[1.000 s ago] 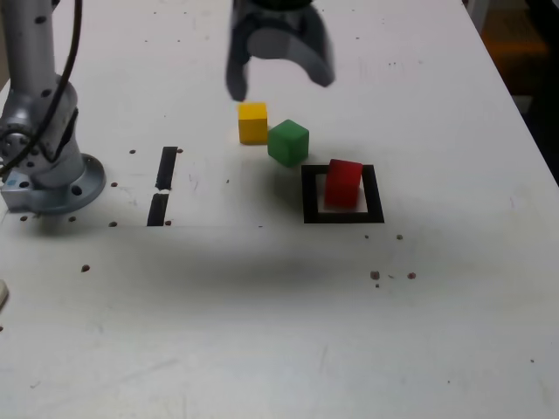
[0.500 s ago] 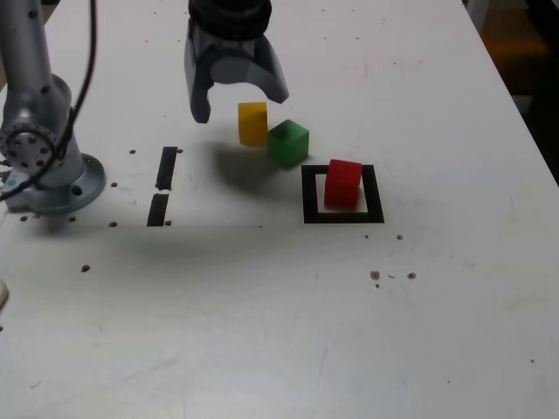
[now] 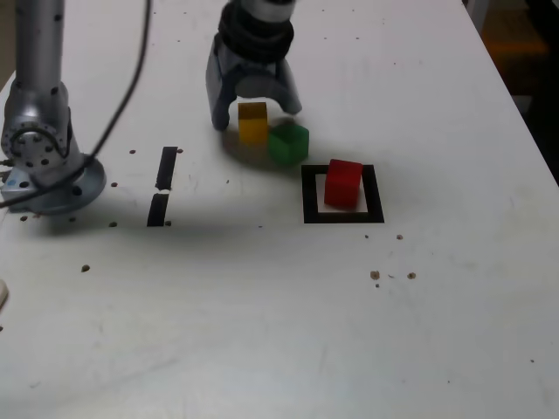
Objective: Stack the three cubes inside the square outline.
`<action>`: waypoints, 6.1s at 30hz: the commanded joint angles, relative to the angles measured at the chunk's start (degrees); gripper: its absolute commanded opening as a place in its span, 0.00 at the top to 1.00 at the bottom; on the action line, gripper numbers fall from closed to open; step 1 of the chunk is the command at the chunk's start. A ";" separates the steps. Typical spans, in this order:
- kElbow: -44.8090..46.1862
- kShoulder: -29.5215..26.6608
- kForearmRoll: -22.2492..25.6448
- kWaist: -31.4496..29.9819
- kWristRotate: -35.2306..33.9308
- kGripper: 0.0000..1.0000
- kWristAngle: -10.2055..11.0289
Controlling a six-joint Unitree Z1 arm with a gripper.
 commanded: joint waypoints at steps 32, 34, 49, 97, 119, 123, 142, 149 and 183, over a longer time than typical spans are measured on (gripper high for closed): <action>-2.93 -4.79 -2.93 2.47 8.37 0.85 -3.64; -8.19 -6.36 3.95 1.02 9.16 0.85 -2.83; -35.82 1.25 26.54 -18.15 8.14 0.85 -6.78; -33.60 10.80 17.31 -25.01 2.57 0.84 -7.25; -30.29 10.25 14.96 -24.33 2.40 0.60 -7.32; -30.18 10.71 14.96 -24.33 2.40 0.22 -7.82; -27.79 5.98 14.54 -24.33 0.39 0.00 -6.58; -20.79 -3.43 12.70 -24.27 -5.26 0.00 -4.33; -1.78 -2.25 -2.67 -14.82 -4.60 0.01 -7.34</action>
